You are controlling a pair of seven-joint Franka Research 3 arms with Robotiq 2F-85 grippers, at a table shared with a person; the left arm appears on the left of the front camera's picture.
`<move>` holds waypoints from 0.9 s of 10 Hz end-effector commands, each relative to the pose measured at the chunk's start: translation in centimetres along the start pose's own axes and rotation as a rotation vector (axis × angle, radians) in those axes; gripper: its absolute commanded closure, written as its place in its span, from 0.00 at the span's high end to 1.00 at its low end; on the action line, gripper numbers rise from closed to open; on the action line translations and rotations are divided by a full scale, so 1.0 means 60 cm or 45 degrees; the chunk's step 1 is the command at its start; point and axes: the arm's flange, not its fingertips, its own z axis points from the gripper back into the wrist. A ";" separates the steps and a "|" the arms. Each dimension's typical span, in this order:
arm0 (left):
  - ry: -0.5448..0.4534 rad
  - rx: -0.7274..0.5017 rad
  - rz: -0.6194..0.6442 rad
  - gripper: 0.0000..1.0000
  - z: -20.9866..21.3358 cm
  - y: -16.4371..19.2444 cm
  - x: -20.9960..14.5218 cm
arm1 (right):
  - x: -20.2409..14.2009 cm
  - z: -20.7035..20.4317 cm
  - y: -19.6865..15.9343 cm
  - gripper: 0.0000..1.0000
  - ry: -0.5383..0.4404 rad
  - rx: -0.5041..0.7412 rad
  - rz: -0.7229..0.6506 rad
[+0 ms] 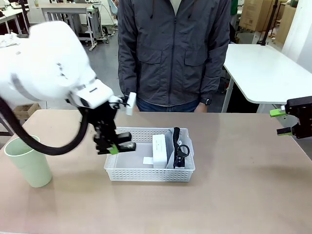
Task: Efficiently arrange items inside the basket to fit them all.
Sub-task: Pick up the Stapler and place it inside the Organizing basket.
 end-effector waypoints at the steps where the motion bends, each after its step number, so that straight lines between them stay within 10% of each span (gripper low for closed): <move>1: -0.072 0.078 0.009 0.37 -0.040 0.029 0.035 | -0.001 0.001 -0.001 1.00 -0.001 0.012 0.006; 9: 0.046 0.157 0.062 0.37 -0.136 0.075 0.050 | -0.001 0.001 -0.001 1.00 -0.001 0.012 0.006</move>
